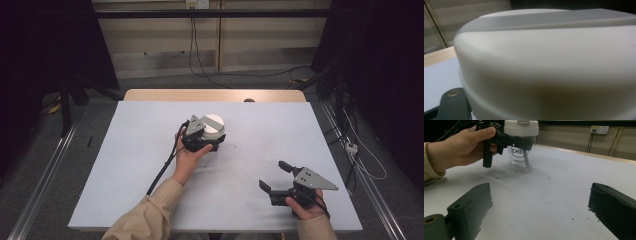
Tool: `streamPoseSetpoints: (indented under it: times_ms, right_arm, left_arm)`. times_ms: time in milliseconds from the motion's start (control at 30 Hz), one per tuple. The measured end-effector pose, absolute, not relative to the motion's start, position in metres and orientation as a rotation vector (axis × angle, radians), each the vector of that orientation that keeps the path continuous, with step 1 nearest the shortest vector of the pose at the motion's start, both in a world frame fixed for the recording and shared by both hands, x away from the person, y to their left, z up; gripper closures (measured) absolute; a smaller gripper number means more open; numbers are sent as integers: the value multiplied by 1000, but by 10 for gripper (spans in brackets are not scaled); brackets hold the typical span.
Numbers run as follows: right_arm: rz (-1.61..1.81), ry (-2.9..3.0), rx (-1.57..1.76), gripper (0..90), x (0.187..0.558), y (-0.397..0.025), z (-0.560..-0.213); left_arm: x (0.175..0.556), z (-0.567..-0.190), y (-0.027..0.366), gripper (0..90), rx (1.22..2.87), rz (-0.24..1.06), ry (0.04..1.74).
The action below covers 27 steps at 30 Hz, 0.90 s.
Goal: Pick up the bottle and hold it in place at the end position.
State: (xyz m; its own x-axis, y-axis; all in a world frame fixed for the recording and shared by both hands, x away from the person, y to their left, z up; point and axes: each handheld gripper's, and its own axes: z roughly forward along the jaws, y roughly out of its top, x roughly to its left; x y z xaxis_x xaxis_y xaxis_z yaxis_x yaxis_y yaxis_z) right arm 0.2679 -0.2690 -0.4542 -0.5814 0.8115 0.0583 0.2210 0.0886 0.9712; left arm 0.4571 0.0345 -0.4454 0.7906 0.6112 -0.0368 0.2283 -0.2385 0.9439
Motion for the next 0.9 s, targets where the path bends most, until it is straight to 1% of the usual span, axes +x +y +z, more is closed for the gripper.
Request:
streamPoseSetpoints:
  times_ms: [667, 900]
  right_arm:
    - [1510, 1872, 1012, 41, 271, -265, -454]
    - [1496, 1879, 1006, 44, 277, -262, -452]
  left_arm:
    - [458, -456, 28, 184, 1822, 452, 628]
    - [456, -458, 29, 184, 1808, 452, 623]
